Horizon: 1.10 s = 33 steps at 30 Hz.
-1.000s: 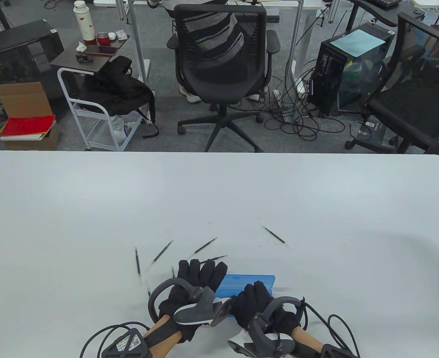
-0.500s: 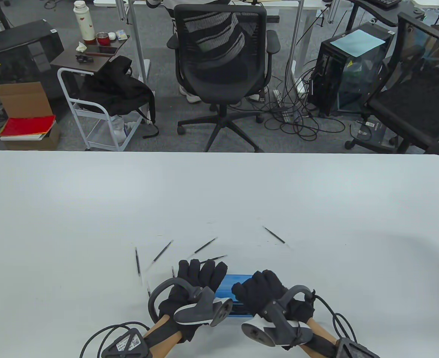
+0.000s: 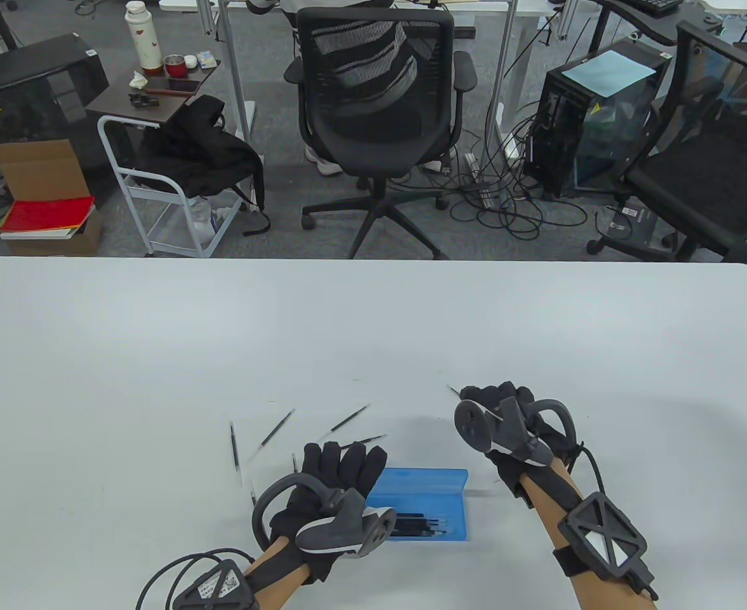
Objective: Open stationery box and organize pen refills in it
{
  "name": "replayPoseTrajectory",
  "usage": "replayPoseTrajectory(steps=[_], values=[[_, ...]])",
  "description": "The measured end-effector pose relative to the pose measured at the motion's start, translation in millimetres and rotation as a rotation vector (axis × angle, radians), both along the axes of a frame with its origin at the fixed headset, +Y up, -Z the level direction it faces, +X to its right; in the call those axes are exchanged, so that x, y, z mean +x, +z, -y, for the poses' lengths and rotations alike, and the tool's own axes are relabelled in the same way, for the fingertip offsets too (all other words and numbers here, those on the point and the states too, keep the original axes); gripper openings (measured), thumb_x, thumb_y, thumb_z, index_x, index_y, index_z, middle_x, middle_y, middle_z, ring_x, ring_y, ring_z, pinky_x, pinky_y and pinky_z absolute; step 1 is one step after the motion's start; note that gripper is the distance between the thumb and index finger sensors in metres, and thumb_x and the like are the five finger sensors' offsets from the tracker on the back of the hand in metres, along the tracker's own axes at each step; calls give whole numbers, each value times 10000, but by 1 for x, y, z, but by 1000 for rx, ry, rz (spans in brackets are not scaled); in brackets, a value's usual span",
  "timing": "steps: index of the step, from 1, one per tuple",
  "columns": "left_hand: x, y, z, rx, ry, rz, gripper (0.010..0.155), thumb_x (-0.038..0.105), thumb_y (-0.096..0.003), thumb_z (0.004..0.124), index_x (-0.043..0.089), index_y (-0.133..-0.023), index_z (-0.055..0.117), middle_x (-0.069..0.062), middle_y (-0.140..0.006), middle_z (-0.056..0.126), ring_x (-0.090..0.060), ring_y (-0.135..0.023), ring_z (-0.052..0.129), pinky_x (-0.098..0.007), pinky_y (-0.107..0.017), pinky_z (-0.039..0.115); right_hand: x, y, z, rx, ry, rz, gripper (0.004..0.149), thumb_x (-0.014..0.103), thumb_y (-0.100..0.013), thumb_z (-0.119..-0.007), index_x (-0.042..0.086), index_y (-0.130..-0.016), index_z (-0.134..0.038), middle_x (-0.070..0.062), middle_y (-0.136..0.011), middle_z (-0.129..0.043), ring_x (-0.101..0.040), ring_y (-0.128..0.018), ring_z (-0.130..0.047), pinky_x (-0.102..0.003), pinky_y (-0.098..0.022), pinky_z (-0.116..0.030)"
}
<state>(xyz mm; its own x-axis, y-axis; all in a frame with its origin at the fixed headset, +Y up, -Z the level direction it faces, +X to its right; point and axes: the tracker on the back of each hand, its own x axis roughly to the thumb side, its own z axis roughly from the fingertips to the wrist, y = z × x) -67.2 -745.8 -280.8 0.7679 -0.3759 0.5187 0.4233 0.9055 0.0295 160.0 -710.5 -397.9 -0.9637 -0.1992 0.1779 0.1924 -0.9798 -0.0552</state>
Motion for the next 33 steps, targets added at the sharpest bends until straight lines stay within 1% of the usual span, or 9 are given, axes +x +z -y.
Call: replayPoseTrajectory(steps=[2,6,12,17,21,28,33], values=[[0,0,0,0,0,0,1302,771,-317,727,91,-1117,-44,-171,-1237,237,-525,-1105,524,-716,-769,459,3,-10,11,-48,30,46,613,369,-420,-901,221,-989,-726,-4,-832,-987,-287,-747,-975,-546,-673,-773],[0,0,0,0,1,1,1302,769,-319,728,89,-1117,-43,-175,-1236,238,-526,-1104,524,-717,-769,458,7,-23,27,-95,88,122,626,374,-417,-906,221,-995,-722,-8,-846,-984,-293,-759,-970,-550,-680,-766],[0,0,0,1,1,2,1301,770,-319,727,91,-1117,-44,-172,-1237,237,-526,-1104,525,-717,-769,459,10,-29,39,-125,134,160,618,375,-410,-912,224,-984,-737,-3,-833,-999,-292,-749,-982,-548,-672,-775],[0,0,0,2,0,2,1302,770,-318,728,89,-1117,-42,-172,-1236,239,-526,-1104,527,-716,-769,460,7,-28,43,-103,162,165,582,341,-416,-907,223,-966,-757,9,-793,-1016,-282,-711,-1002,-541,-652,-795],[0,0,0,-2,4,3,1299,770,-319,727,95,-1118,-43,-172,-1236,239,-526,-1103,525,-716,-769,459,3,-28,46,-58,206,160,554,325,-412,-906,220,-940,-776,22,-752,-1028,-270,-681,-1019,-536,-633,-815],[0,0,0,-1,2,0,1299,769,-320,728,94,-1118,-43,-172,-1235,240,-526,-1104,525,-716,-769,460,7,-29,46,-67,158,182,573,348,-398,-923,186,-929,-784,7,-714,-1033,-280,-639,-1029,-548,-612,-827],[0,0,0,0,2,0,1299,770,-321,728,93,-1118,-44,-172,-1235,242,-526,-1104,524,-717,-769,458,11,-24,42,-40,160,148,580,347,-396,-930,184,-933,-783,4,-712,-1036,-279,-636,-1031,-548,-610,-829]])
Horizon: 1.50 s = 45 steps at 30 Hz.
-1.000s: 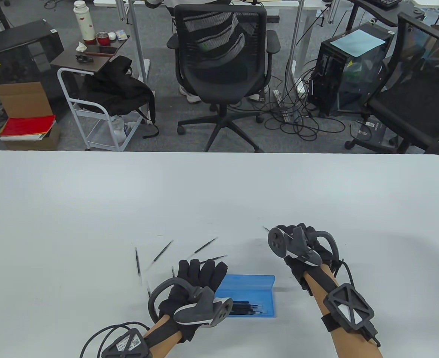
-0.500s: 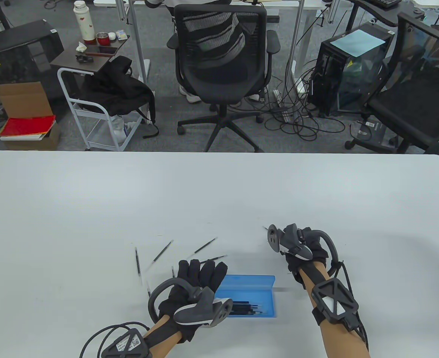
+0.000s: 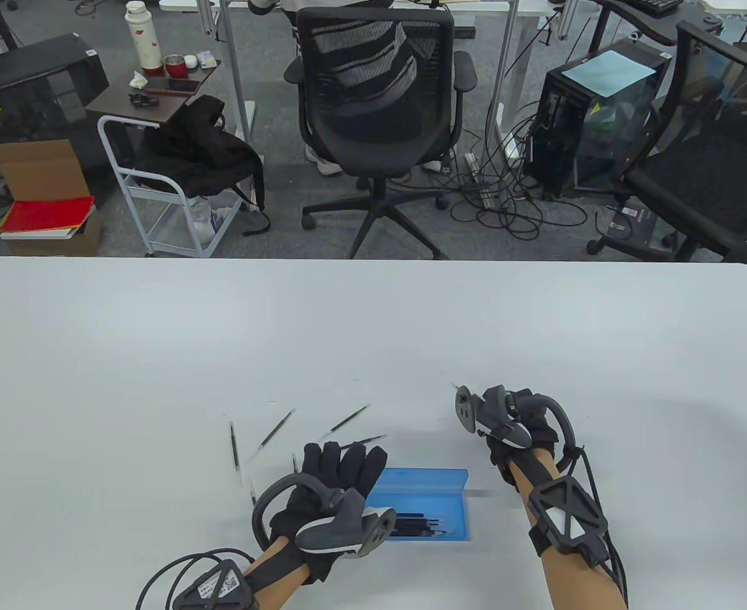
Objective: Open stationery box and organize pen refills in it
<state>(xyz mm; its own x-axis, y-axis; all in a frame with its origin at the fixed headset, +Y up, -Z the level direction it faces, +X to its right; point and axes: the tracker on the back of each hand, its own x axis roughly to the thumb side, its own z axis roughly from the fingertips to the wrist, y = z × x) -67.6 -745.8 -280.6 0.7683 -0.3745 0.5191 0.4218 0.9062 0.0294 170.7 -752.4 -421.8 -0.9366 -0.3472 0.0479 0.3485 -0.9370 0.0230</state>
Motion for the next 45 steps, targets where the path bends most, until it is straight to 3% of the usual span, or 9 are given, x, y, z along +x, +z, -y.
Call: replayPoseTrajectory(steps=[7,13,17,22,26,37,45], values=[[0,0,0,-1,2,1,1300,770,-319,729,95,-1118,-44,-171,-1235,240,-528,-1103,525,-717,-769,459,4,32,-33,110,-88,-134,581,345,-414,-918,175,-948,-763,-1,-732,-1014,-280,-654,-1013,-546,-615,-823],[0,0,0,0,0,0,1300,770,-319,729,95,-1118,-43,-174,-1235,242,-526,-1104,525,-717,-769,458,-1,85,-62,221,-177,-315,585,345,-418,-913,176,-955,-754,-2,-742,-1007,-278,-659,-1007,-546,-618,-819],[0,0,0,-1,1,-1,1301,770,-319,728,95,-1118,-44,-169,-1236,241,-526,-1104,524,-717,-769,458,-12,124,-69,279,-189,-440,585,344,-420,-912,180,-958,-752,0,-745,-1005,-278,-664,-1004,-545,-622,-816],[0,0,0,-2,1,-3,1301,771,-319,729,98,-1118,-46,-170,-1236,238,-527,-1104,524,-716,-770,458,-29,166,-62,287,-124,-577,581,349,-413,-919,187,-949,-761,6,-739,-1011,-271,-660,-1009,-542,-622,-820],[0,0,0,-2,1,-3,1301,771,-319,729,98,-1118,-47,-167,-1236,239,-528,-1104,522,-717,-769,458,-40,183,-44,261,-47,-642,580,348,-413,-918,190,-948,-762,6,-740,-1010,-270,-661,-1009,-540,-623,-821],[0,-1,0,-3,2,-3,1301,769,-319,732,98,-1118,-45,-169,-1236,238,-527,-1103,523,-717,-769,458,-72,195,-15,202,81,-716,575,340,-415,-914,199,-951,-760,10,-753,-1009,-268,-668,-1005,-536,-632,-812],[0,-1,0,-4,0,-5,1300,772,-319,729,103,-1117,-49,-166,-1236,236,-525,-1105,521,-716,-770,457,-82,195,-4,246,91,-743,574,331,-421,-906,207,-960,-752,17,-767,-1010,-259,-665,-1006,-528,-631,-815]])
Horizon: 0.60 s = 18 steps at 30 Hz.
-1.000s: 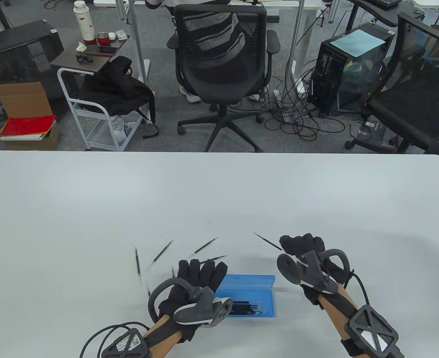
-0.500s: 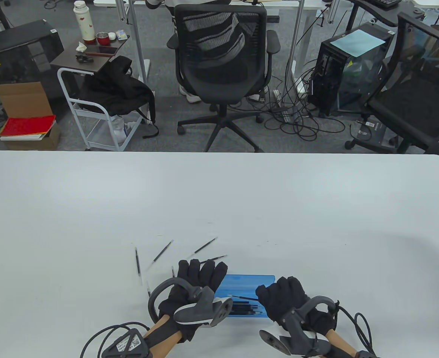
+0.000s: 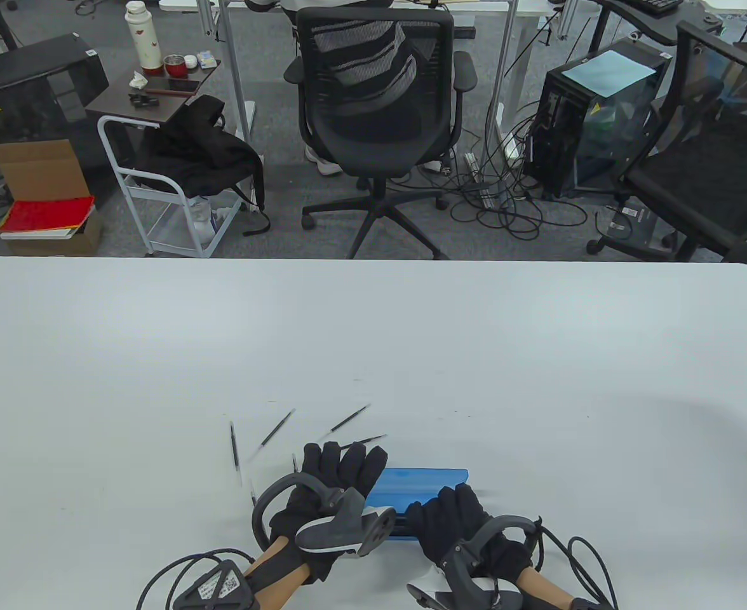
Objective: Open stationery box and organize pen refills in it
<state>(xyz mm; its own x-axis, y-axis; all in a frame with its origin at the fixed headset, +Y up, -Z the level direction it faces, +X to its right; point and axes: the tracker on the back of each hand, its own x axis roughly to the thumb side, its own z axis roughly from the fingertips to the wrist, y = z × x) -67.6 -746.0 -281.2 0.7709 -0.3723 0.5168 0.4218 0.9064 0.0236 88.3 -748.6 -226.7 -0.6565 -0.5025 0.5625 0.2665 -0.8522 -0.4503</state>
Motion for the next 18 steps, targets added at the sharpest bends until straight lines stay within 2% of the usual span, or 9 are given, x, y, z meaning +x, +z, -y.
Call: replayPoseTrajectory(steps=[7,13,16,18], values=[[0,0,0,3,-4,-3,1299,771,-321,729,102,-1117,-49,-165,-1237,236,-527,-1105,521,-718,-769,458,5,-6,-2,-47,-46,-3,601,357,-423,-897,213,-983,-732,7,-808,-992,-265,-703,-988,-532,-652,-795],[0,1,0,3,-5,-5,1299,771,-320,729,104,-1117,-50,-164,-1237,237,-526,-1105,521,-717,-769,458,25,-5,-30,-29,-225,-6,635,402,-416,-891,215,-998,-717,-5,-837,-979,-277,-736,-971,-534,-664,-779],[1,0,0,2,-4,-5,1300,772,-320,729,103,-1117,-51,-165,-1237,234,-527,-1106,520,-716,-771,457,39,-9,-40,1,-256,35,794,478,-394,-886,204,-1084,-605,-57,-1009,-854,-349,-894,-856,-561,-717,-711],[0,0,0,0,-3,-6,1298,771,-321,729,104,-1117,-51,-167,-1237,234,-525,-1107,519,-717,-769,456,47,-16,-38,-46,-211,94,934,543,-376,-872,189,-1149,-487,-107,-1155,-686,-425,-1007,-734,-593,-757,-648]])
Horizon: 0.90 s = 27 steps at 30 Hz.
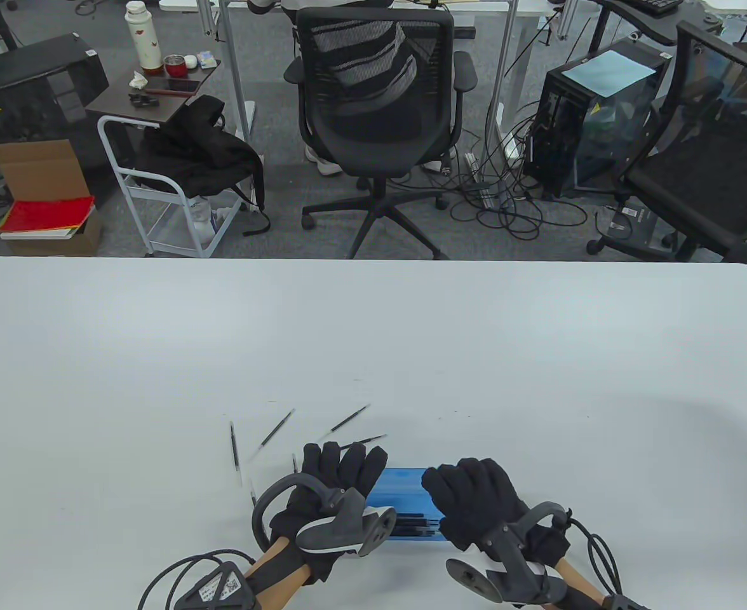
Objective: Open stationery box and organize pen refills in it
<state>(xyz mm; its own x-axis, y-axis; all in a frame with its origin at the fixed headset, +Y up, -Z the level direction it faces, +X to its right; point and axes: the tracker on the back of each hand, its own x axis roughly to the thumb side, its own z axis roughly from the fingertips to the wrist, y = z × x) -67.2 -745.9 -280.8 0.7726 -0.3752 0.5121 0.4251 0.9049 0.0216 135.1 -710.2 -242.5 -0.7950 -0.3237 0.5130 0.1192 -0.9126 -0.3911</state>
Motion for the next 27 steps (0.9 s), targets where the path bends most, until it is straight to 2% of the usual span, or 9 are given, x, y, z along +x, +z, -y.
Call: replayPoseTrajectory(steps=[2,7,9,18,22,24,27], values=[[0,0,0,1,0,0,1300,771,-320,730,104,-1117,-51,-165,-1237,234,-525,-1106,519,-717,-770,456,6,-8,7,-102,25,22,1032,587,-358,-859,179,-1180,-386,-143,-1240,-518,-485,-1071,-616,-620,-782,-591],[0,0,0,-1,2,1,1300,772,-320,729,105,-1116,-52,-164,-1237,230,-526,-1108,514,-717,-771,455,9,-21,23,-248,53,12,1141,617,-338,-848,159,-1190,-241,-173,-1281,-319,-526,-1113,-509,-643,-794,-551],[0,0,0,-1,4,3,1299,771,-320,731,105,-1117,-48,-163,-1237,232,-526,-1108,513,-716,-771,454,7,-23,26,-256,64,20,1166,609,-342,-850,144,-1183,-190,-180,-1276,-313,-515,-1113,-523,-639,-793,-558],[-1,0,0,-6,8,11,1301,768,-317,734,102,-1115,-48,-168,-1242,216,-528,-1112,498,-719,-774,443,5,-25,29,-257,77,26,1171,589,-344,-858,140,-1174,-166,-173,-1251,-394,-465,-1081,-625,-622,-785,-594],[-9,-2,-13,-67,70,22,1278,758,-329,732,103,-1110,-39,-171,-1248,205,-530,-1119,467,-723,-773,429,5,-25,29,-260,74,21,1167,587,-348,-855,140,-1172,-162,-174,-1248,-398,-458,-1073,-642,-618,-783,-603],[-25,-2,-35,-18,202,22,1220,728,-362,757,125,-1147,43,-159,-1256,268,-520,-1119,489,-718,-775,439,6,-26,29,-268,67,19,1164,588,-348,-855,142,-1171,-163,-165,-1248,-398,-453,-1073,-644,-618,-782,-604],[-48,-1,-63,65,329,-15,993,652,-414,813,177,-1190,414,-131,-1234,512,-482,-1098,614,-703,-774,489,7,-27,30,-283,48,8,1174,581,-351,-858,143,-1171,-141,-168,-1245,-394,-451,-1065,-653,-615,-780,-607]])
